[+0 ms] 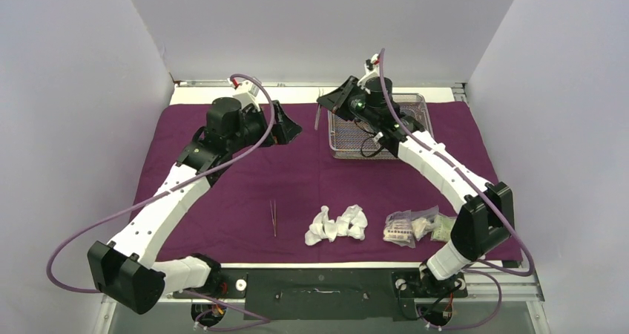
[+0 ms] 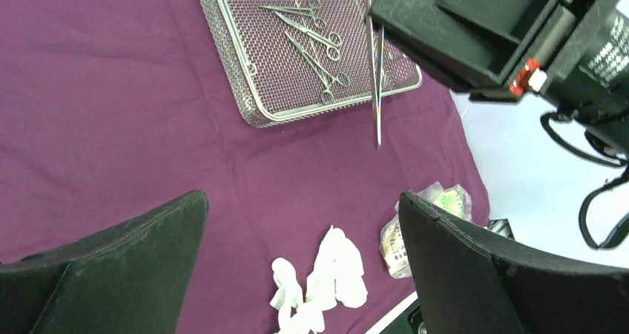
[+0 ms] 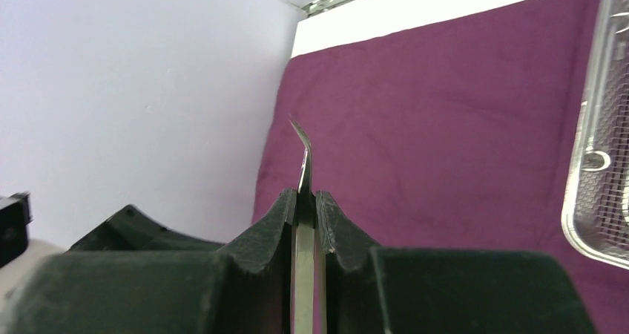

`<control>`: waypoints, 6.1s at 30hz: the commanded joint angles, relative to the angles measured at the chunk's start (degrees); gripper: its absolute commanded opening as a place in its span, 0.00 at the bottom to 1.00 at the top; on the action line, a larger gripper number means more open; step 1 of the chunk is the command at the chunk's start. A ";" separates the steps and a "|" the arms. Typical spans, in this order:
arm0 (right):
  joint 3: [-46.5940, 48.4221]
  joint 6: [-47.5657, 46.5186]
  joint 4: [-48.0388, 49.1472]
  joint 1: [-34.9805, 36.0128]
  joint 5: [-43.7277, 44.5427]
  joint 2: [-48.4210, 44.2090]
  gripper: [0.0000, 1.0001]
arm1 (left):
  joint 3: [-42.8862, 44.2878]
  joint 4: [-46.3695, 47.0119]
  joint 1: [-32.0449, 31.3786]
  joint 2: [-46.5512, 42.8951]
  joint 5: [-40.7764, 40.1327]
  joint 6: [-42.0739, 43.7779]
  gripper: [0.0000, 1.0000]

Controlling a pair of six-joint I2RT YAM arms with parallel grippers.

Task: Open and lay out the surgical kit
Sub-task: Place the medical item in the surgical kit, then pick up the medical item from the container.

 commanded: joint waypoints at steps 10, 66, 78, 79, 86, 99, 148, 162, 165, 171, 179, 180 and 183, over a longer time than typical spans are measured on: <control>-0.88 7.38 -1.67 7.97 3.92 -2.52 0.05 | -0.34 4.94 -2.17 1.18 2.03 -6.69 0.76; -9.37 4.50 -16.26 3.11 3.07 -7.43 0.63 | -13.86 -37.78 -2.51 2.89 -17.68 -6.20 0.00; -10.17 4.73 -18.08 1.72 3.42 -8.82 0.61 | -22.03 -27.53 -6.60 3.61 -19.21 -7.03 0.00; -10.25 4.73 -18.15 1.69 3.43 -8.86 0.61 | -22.38 -26.70 -6.85 3.76 -19.22 -6.90 0.00; -10.65 5.22 -18.47 1.42 3.26 -8.75 0.60 | -24.54 -21.88 -7.42 5.40 -17.09 -6.04 0.00; -12.01 5.45 -19.00 0.43 3.43 -9.69 0.60 | -25.96 -18.38 -7.42 7.54 -17.37 -5.13 0.00; -8.26 0.47 -23.65 -2.54 8.21 -9.84 0.60 | -12.73 -27.93 -0.04 4.09 -20.38 -3.08 0.48; -3.09 -7.57 -31.88 -9.20 14.76 -7.73 0.60 | -18.54 -18.17 19.93 9.15 -8.16 -3.37 0.38; -2.21 -9.00 -32.11 -10.33 14.60 -6.56 0.60 | -19.57 -16.13 22.57 10.54 -7.28 -3.78 0.36; 0.23 -10.52 -31.95 -14.22 14.76 -2.73 0.60 | -22.15 -15.57 25.42 12.35 -10.39 -4.91 0.33; 0.79 -12.98 -27.25 -19.78 13.25 4.15 0.60 | -26.95 -18.96 25.90 12.95 -18.77 -9.29 0.34; 1.33 -13.38 -27.38 -20.48 12.64 5.43 0.59 | -27.18 -19.55 27.33 13.01 -19.68 -9.80 0.34; 2.79 -14.76 -27.60 -21.73 11.80 8.69 0.59 | -27.26 -21.77 28.38 13.20 -22.69 -11.21 0.34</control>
